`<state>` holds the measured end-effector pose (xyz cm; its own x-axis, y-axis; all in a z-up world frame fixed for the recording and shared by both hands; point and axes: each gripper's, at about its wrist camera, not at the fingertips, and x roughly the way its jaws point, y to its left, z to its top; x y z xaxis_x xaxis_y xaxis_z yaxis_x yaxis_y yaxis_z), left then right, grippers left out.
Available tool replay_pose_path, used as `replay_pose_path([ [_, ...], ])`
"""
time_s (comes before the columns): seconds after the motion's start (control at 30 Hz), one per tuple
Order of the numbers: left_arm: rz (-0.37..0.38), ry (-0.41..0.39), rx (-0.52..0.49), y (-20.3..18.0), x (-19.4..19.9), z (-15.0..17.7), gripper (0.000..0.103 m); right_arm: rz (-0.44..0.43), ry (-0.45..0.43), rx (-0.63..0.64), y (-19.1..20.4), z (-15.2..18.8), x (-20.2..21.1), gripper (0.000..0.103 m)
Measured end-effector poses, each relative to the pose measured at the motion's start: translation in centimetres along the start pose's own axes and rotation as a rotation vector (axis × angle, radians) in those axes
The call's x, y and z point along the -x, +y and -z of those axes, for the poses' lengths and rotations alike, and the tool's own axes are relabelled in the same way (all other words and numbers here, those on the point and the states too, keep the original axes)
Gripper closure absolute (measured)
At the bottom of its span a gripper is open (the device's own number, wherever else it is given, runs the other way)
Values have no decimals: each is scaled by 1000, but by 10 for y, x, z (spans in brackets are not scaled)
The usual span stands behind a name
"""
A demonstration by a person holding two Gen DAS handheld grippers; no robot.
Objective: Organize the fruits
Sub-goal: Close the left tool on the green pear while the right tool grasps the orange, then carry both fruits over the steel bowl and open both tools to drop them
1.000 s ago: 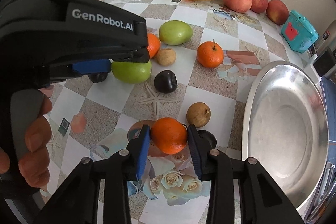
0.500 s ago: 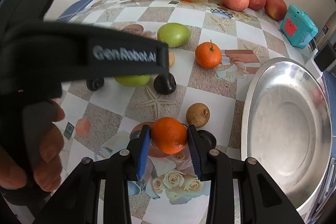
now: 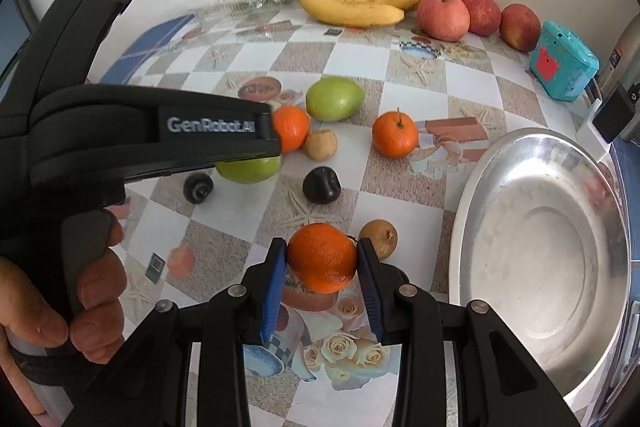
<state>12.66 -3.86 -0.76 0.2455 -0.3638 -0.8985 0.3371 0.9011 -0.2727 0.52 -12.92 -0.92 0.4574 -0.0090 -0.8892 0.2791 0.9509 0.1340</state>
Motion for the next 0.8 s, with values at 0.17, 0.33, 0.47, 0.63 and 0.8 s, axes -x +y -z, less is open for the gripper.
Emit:
replay_pose_path([
  [0.17,6,-40,25,2,22,-6,51,-11,-52,-26,-6,-4,18,66],
  [0.33,11,-56,39,1,33,-9,51,15,-68,-100,-26,-5,24,66],
  [0.47,10,-50,49,-5,36,-7,51,61,-74,-174,-51,-2,30,66],
  [0.63,10,-41,26,-23,35,0,51,107,-76,-268,-87,4,37,66],
  [0.8,23,-15,-27,-52,29,11,51,125,-69,-367,-121,13,43,66],
])
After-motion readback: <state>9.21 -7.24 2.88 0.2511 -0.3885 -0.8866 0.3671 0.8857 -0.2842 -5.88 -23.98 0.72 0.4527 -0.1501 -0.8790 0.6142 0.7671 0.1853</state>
